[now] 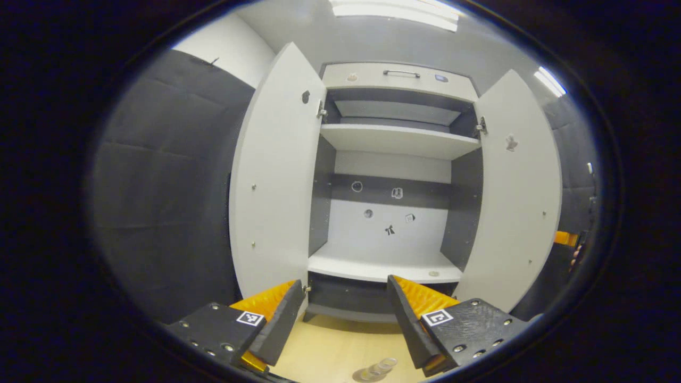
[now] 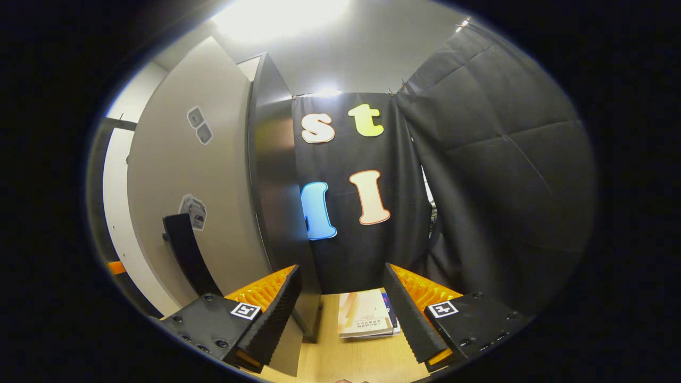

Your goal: Grasp the bottle in the cabinet with the left hand and place it on the coaster, then close the right door with the right hand and the left door with the left hand.

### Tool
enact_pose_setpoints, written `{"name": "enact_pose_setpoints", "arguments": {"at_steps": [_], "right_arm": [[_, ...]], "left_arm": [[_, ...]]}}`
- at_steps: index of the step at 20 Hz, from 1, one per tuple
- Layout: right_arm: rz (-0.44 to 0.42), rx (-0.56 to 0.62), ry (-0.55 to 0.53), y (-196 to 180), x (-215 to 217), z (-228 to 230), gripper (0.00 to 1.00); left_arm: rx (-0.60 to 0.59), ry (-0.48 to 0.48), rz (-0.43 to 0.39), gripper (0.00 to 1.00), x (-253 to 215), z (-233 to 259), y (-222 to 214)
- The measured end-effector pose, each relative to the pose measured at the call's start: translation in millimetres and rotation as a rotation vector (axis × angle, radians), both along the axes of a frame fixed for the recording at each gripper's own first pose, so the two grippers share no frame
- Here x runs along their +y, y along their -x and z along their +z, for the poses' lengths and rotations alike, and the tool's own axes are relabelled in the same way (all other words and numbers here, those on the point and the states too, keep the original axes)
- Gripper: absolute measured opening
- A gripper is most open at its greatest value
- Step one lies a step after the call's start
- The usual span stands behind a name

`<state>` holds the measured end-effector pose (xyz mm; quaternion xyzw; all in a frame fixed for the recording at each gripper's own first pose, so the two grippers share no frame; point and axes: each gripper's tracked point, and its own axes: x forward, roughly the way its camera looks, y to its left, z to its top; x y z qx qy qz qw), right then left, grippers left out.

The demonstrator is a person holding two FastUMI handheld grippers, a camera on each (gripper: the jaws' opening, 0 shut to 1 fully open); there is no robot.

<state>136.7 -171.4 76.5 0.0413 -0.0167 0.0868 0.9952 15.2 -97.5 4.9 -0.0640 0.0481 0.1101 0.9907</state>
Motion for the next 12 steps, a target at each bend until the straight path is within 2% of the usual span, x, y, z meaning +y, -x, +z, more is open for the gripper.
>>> {"name": "enact_pose_setpoints", "arguments": {"at_steps": [1, 3, 4, 5, 6, 7, 9, 10, 11, 12], "right_arm": [[-0.001, -0.008, 0.0, 0.0, 3.1, 5.6, 0.98], [-0.008, -0.011, 0.01, 0.8, 11.0, 11.7, 0.98], [-0.005, -0.012, 0.015, 1.9, 18.0, 13.9, 0.93], [-0.001, -0.009, 0.023, 2.8, 25.0, 15.1, 0.93], [0.001, -0.001, 0.04, 2.8, 31.5, 13.8, 0.98], [-0.009, 0.003, 0.063, 3.2, 33.8, 13.6, 0.98], [-0.024, 0.008, 0.087, 5.2, 40.8, 14.4, 0.98], [-0.022, 0.014, 0.09, 6.8, 47.9, 13.1, 0.93], [-0.022, 0.019, 0.095, 8.9, 54.0, 12.4, 0.98], [-0.045, 0.021, 0.107, 10.7, 53.5, 13.0, 0.98]], "left_arm": [[-0.002, 0.011, -0.001, 0.92, 6.8, 4.4, -1.3], [-0.004, -0.004, 0.009, 0.93, 22.9, 12.8, -3.5], [0.007, -0.023, 0.003, 0.94, 28.3, 13.0, -1.9], [0.012, -0.047, -0.003, 0.94, 35.7, 14.2, -3.0], [0.013, -0.069, -0.005, 0.91, 42.9, 16.2, -3.3], [0.011, -0.086, -0.008, 0.94, 49.9, 19.6, -4.0], [0.004, -0.095, -0.027, 0.92, 57.8, 21.0, -3.4], [-0.001, -0.091, -0.043, 0.94, 60.5, 14.4, -2.2], [-0.004, -0.083, -0.063, 0.91, 62.4, 12.1, -4.9], [-0.004, -0.073, -0.084, 0.94, 63.6, 9.0, -6.1]]}}
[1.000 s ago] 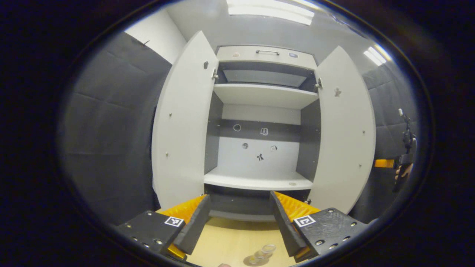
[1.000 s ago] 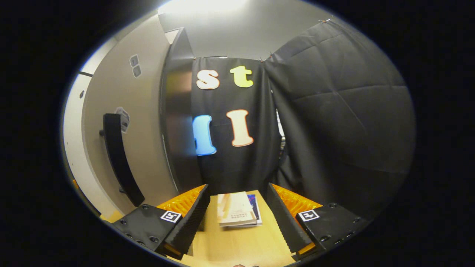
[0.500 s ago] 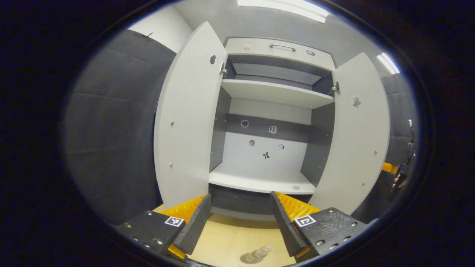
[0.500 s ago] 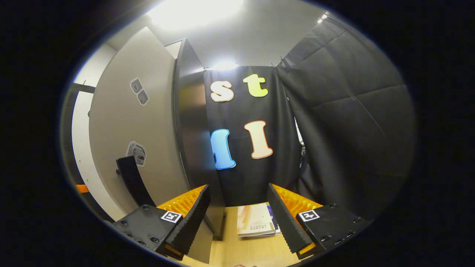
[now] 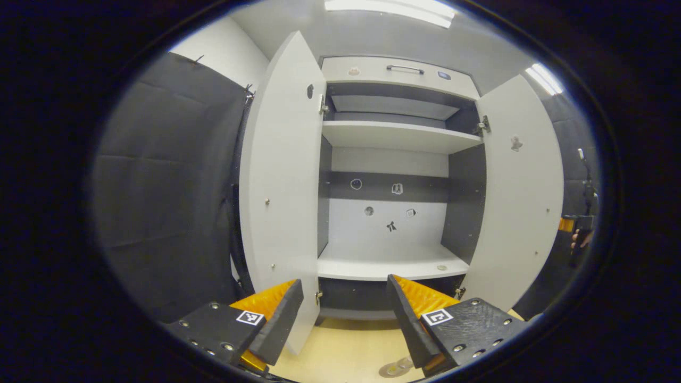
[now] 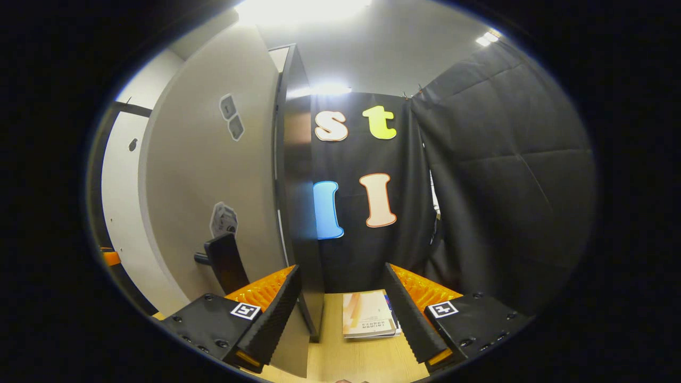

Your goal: Grasp the bottle in the cabinet with the left hand and place it on the coaster, then close the right door with the right hand and the left door with the left hand.

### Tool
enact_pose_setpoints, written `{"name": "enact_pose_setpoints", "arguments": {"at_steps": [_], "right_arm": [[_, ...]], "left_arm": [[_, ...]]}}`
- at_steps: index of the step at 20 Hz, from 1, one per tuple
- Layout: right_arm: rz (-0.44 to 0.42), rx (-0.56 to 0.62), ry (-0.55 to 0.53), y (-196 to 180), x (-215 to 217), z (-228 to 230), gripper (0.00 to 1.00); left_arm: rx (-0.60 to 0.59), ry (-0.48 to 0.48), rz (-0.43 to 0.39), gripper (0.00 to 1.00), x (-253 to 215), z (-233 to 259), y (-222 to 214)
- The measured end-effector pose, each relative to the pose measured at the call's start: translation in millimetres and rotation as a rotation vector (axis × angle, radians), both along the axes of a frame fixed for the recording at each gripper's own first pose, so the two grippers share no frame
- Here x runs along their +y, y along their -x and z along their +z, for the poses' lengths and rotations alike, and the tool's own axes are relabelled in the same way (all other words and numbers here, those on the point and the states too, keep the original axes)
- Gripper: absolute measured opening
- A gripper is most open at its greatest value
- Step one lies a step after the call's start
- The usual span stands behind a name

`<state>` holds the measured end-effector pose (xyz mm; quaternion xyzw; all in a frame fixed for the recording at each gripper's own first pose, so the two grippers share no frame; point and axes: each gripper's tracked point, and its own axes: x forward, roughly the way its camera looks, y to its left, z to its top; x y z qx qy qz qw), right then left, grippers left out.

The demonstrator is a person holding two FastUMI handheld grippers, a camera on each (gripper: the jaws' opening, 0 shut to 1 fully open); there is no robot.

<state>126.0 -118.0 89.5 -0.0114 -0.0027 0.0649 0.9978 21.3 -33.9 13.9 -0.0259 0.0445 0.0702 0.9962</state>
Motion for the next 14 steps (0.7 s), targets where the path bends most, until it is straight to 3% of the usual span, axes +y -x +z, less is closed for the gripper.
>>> {"name": "enact_pose_setpoints", "arguments": {"at_steps": [1, 2, 4, 5, 6, 7, 8, 14], "right_arm": [[-0.028, -0.007, 0.012, 0.0, -1.6, 2.3, 0.91], [-0.05, -0.009, 0.021, 2.0, -1.7, 1.3, 0.96], [-0.069, -0.005, 0.026, 5.4, 1.1, 2.6, 0.96], [-0.081, 0.004, 0.024, 7.4, 2.3, 1.3, 0.91], [-0.092, 0.004, 0.023, 10.6, 5.2, 1.2, 0.96], [-0.106, 0.004, 0.021, 14.1, 8.1, 1.2, 0.96], [-0.118, 0.003, 0.016, 17.1, 11.2, 0.2, 0.96], [-0.085, -0.017, 0.024, 27.9, 54.7, 0.3, 0.96]], "left_arm": [[-0.001, 0.008, -0.013, 0.95, 3.0, -1.5, -1.1], [-0.005, 0.016, -0.025, 0.91, 4.8, -3.4, -2.2], [-0.012, 0.031, -0.049, 0.92, 7.1, -6.0, -2.9], [-0.015, 0.034, -0.059, 0.92, 9.6, -5.0, -5.8], [-0.017, 0.031, -0.065, 0.94, 11.8, -5.6, -6.5], [-0.02, 0.022, -0.071, 0.91, 13.7, -5.9, -6.2], [-0.022, 0.01, -0.074, 0.94, 17.3, -7.0, -4.5], [-0.032, 0.026, -0.116, 0.92, 26.0, -13.3, 4.2]]}}
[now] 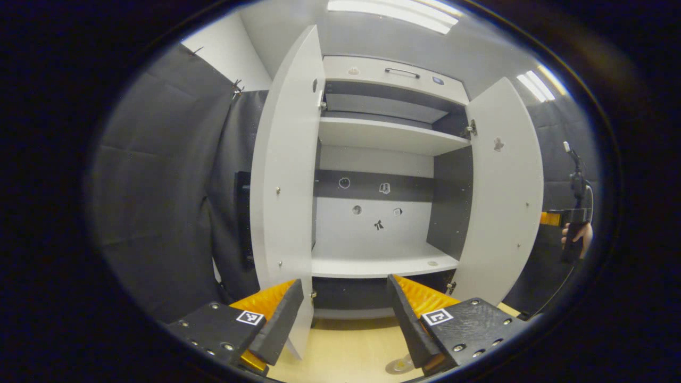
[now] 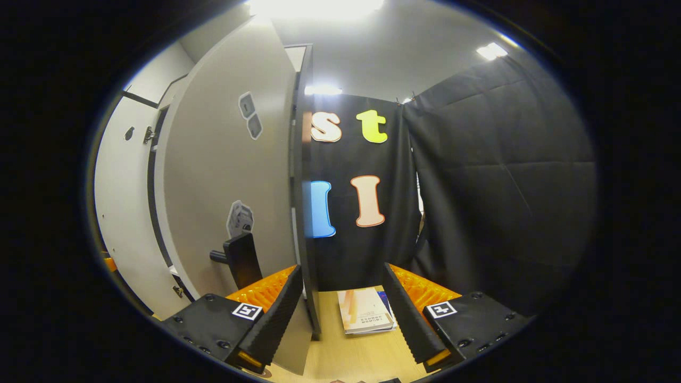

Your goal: Grasp the bottle in the cabinet with the left hand and place it on the coaster, then close the right door with the right hand and the left door with the left hand.

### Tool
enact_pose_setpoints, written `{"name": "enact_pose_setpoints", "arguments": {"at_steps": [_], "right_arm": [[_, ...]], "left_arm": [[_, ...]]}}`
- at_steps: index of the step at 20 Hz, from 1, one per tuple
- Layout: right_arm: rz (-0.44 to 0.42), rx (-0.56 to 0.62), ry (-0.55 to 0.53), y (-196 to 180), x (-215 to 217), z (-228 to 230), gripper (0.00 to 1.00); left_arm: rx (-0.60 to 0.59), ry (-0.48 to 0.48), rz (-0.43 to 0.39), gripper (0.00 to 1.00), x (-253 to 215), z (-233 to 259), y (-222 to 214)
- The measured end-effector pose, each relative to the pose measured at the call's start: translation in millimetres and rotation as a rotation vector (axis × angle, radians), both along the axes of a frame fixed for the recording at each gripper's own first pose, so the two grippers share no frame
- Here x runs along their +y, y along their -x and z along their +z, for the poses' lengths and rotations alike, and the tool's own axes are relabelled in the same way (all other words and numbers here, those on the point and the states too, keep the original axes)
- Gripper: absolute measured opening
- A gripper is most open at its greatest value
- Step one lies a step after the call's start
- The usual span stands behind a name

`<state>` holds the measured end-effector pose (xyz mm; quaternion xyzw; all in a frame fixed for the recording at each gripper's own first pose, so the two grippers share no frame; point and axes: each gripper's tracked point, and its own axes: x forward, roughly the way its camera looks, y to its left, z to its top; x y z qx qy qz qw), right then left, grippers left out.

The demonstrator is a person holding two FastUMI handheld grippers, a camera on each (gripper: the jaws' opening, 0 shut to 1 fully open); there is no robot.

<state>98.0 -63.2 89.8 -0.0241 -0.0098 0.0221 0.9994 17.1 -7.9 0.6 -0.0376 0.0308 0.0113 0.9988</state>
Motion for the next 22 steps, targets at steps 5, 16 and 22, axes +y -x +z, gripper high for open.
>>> {"name": "enact_pose_setpoints", "arguments": {"at_steps": [5, 16, 22], "right_arm": [[0.028, -0.026, 0.003, 3.9, 39.9, -1.7, 0.96], [0.106, 0.006, 0.083, -4.4, 132.8, -27.5, 0.96], [0.132, 0.016, 0.014, 10.8, 139.0, -40.5, 0.97]], "left_arm": [[-0.005, 0.003, -0.006, 0.91, 18.3, -3.9, 9.3], [0.032, -0.008, 0.032, 0.91, 70.7, -23.0, 35.3], [0.054, 0.037, 0.094, 0.91, 109.0, -44.6, 52.0]]}}
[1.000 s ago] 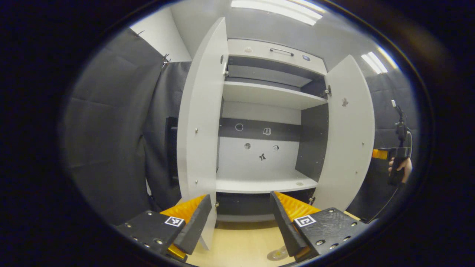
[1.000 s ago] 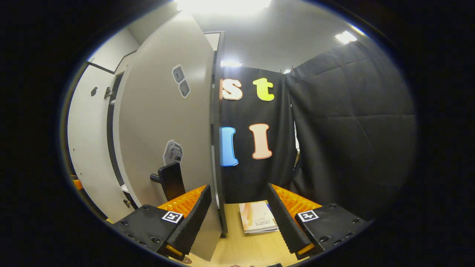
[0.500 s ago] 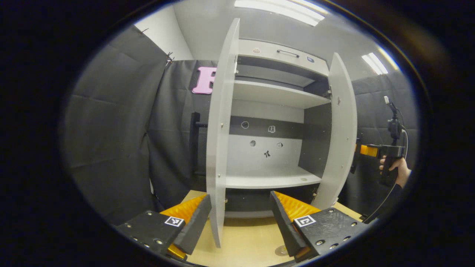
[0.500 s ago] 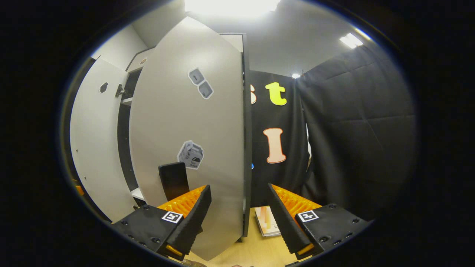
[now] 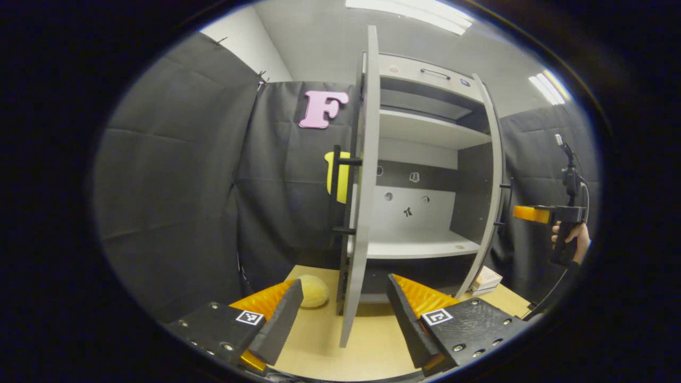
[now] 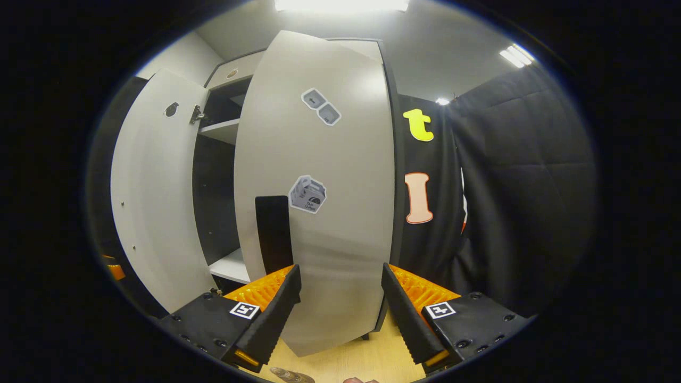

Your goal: Grasp the bottle in the cabinet with the left hand and place it on the coaster, then close the right door with the right hand and the left door with the left hand.

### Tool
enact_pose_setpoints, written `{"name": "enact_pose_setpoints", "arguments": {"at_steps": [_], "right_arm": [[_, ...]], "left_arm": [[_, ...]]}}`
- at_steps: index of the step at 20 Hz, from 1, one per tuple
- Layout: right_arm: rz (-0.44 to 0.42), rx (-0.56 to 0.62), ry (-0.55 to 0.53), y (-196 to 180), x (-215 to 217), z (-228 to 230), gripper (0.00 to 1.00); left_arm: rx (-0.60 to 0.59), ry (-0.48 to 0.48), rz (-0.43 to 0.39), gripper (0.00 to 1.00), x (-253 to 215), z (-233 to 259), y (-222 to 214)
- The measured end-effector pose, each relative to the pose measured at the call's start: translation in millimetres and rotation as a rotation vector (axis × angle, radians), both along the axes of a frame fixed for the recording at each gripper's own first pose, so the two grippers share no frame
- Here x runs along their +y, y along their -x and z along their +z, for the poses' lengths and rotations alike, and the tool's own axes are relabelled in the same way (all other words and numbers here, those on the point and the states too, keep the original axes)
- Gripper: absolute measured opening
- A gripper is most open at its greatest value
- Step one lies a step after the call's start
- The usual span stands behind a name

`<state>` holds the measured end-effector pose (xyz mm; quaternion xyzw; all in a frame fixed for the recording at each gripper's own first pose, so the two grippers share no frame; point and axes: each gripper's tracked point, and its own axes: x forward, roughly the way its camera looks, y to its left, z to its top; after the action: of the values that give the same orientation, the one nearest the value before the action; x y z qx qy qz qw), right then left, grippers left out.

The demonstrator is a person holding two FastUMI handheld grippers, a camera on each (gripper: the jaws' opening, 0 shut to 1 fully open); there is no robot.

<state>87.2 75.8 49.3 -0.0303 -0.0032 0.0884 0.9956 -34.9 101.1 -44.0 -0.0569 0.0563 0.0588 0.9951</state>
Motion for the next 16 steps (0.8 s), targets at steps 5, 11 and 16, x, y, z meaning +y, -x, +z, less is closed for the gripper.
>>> {"name": "enact_pose_setpoints", "arguments": {"at_steps": [5, 11, 16], "right_arm": [[-0.01, 0.034, -0.01, 10.2, -10.9, -15.0, 0.94], [-0.007, 0.052, -0.002, 20.2, -19.0, -27.6, 0.97], [-0.011, 0.073, -0.015, 27.8, -24.0, -38.6, 0.97]], "left_arm": [[-0.003, 0.044, 0.058, 0.94, 29.6, -8.7, 4.6], [0.015, -0.03, 0.072, 0.94, 74.1, 0.7, -6.0], [-0.019, -0.091, 0.084, 0.94, 104.2, 29.1, -23.2]]}}
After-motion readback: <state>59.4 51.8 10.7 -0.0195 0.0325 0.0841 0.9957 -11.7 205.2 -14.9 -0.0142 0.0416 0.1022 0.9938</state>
